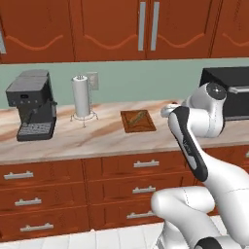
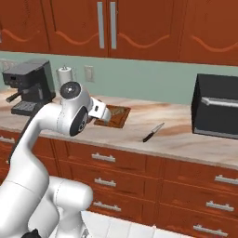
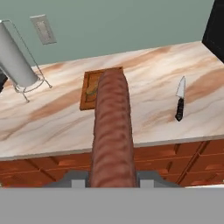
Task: Retrieve the sausage and cheese from the fridge and place them on the cutting board on the counter.
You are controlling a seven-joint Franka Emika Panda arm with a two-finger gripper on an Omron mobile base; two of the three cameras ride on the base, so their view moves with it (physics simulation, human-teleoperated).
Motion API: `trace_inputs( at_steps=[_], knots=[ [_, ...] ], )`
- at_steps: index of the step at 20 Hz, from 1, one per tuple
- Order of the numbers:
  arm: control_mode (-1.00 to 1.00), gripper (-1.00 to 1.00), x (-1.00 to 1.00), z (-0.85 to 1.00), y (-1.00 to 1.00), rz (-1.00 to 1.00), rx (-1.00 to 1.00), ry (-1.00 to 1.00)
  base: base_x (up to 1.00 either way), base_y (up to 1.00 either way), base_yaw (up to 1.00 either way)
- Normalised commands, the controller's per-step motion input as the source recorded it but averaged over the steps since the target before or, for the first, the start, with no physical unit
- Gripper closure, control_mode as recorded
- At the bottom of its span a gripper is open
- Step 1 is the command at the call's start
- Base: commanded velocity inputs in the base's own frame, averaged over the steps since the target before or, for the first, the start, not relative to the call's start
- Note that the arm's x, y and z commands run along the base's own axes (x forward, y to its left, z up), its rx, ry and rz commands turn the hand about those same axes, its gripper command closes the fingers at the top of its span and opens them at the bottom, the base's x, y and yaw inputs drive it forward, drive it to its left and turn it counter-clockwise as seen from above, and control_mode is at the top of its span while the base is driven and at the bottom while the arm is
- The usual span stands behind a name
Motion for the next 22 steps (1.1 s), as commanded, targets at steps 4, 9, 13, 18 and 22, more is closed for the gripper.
trace_inputs(
  at_steps=[4,9,13,18,22],
  knots=[
    [1.0,1.0,0.0,0.0,0.0,0.0,0.0,0.0,0.53,0.36,-0.49],
    [1.0,1.0,0.0,0.0,0.0,0.0,0.0,0.0,0.37,0.5,-0.37],
    [1.0,1.0,0.0,0.0,0.0,0.0,0.0,0.0,0.15,0.53,0.08],
    [1.0,1.0,0.0,0.0,0.0,0.0,0.0,0.0,0.36,0.06,0.28],
    [1.0,1.0,0.0,0.0,0.0,0.0,0.0,0.0,0.48,-0.22,0.17]
  ],
)
